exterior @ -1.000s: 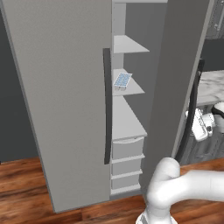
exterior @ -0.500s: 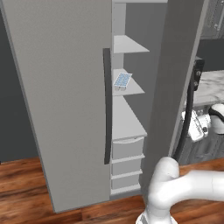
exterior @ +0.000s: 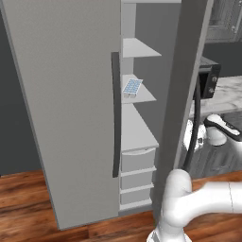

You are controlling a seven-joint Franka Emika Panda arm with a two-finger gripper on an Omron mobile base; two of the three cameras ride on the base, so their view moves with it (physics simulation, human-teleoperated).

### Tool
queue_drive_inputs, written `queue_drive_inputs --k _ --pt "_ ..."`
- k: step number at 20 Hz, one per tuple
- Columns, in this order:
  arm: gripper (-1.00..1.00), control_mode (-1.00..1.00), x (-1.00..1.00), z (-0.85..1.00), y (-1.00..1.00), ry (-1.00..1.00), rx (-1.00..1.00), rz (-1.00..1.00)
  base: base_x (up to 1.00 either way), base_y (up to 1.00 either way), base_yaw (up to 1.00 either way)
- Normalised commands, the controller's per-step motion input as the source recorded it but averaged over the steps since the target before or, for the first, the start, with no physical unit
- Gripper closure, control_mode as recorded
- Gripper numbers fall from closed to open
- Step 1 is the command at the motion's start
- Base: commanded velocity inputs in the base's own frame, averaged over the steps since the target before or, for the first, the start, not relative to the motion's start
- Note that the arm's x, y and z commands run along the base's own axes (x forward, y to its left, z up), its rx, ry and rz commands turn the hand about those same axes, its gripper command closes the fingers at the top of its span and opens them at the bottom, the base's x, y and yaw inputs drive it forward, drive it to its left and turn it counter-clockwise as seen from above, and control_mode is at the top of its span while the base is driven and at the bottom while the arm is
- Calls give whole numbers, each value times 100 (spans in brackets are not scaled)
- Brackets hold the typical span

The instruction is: The ice cube tray has been filled with water. Take the tray and place it in the freezer to make ice. Close the freezer door after placing the tray.

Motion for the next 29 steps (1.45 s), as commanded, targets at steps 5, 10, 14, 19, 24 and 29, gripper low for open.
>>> queue_drive_inputs --k 5,10,14,19,24,29 --pt "-100 -100 45 -31 99 0 0 0 0 0 0" --pt "-100 -100 46 -32 100 0 0 0 0 0 0" --pt "-100 -100 57 -28 100 0 -3 0 0 0 0" --pt "-100 -100 67 -14 86 0 -5 -11 0 0 0" --pt "-100 -100 61 -1 56 7 -5 -35 0 0 0" --pt "-100 -100 45 0 21 13 -2 -42 0 0 0"
